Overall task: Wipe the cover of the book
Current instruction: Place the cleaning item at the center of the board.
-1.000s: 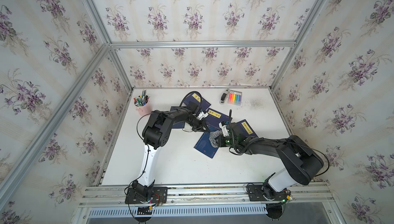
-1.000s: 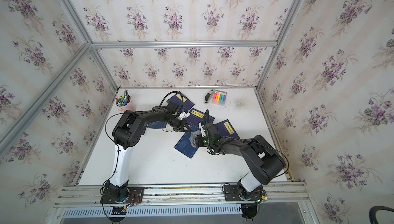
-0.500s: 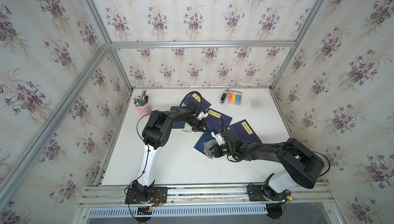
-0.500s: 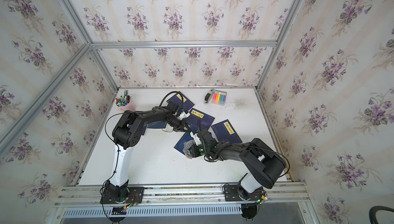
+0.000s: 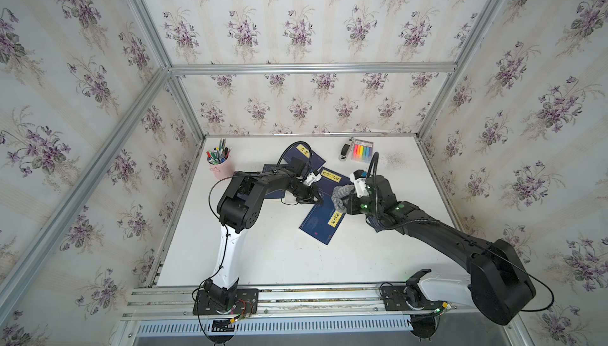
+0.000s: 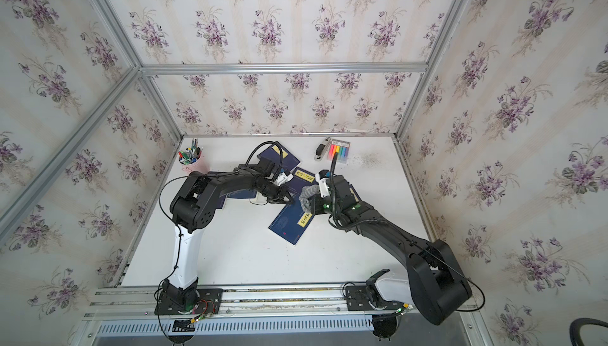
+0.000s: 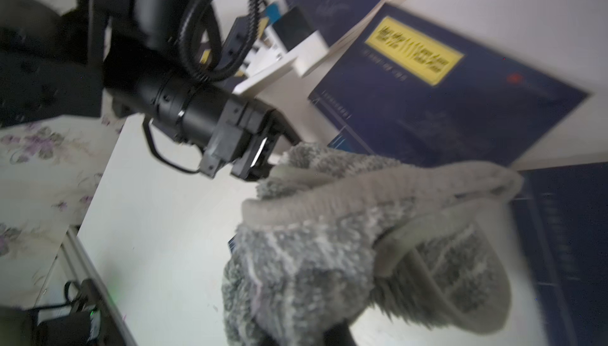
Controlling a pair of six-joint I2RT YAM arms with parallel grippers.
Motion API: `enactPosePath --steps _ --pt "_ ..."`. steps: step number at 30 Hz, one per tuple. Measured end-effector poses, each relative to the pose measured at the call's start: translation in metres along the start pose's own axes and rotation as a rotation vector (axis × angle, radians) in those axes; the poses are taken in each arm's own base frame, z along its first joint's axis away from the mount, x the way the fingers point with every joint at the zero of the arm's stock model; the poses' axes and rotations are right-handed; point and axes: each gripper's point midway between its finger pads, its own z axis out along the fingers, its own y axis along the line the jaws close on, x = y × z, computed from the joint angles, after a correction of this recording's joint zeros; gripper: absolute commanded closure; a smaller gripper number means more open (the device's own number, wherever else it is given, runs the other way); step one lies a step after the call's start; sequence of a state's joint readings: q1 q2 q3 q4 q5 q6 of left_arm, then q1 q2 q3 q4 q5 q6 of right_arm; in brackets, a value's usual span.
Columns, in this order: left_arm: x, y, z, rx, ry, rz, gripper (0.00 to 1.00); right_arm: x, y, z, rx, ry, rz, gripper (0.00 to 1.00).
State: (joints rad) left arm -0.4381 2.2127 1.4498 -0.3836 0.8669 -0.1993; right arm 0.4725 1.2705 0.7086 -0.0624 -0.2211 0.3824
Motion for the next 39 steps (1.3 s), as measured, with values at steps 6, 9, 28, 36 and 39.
enactPosePath --steps 6,9,28,36,39 --pt "0.002 0.002 -0.005 -0.035 -0.012 0.002 0.99 -0.038 -0.096 -0.028 0.225 -0.121 0.165 1.0" --pt "0.002 0.003 -0.006 -0.043 -0.015 0.002 0.98 -0.061 -0.14 -0.04 0.347 -0.181 0.232 1.0" --pt "0.006 0.007 -0.018 -0.125 -0.034 0.0 0.82 -0.051 -0.287 0.007 0.521 -0.081 0.512 0.7" --pt "0.007 0.002 -0.022 -0.115 -0.046 0.013 0.64 -0.041 -0.279 0.001 0.507 -0.094 0.524 0.33" --pt "0.008 0.001 -0.024 -0.119 -0.053 0.018 0.6 -0.041 -0.272 -0.008 0.504 -0.117 0.516 0.27"
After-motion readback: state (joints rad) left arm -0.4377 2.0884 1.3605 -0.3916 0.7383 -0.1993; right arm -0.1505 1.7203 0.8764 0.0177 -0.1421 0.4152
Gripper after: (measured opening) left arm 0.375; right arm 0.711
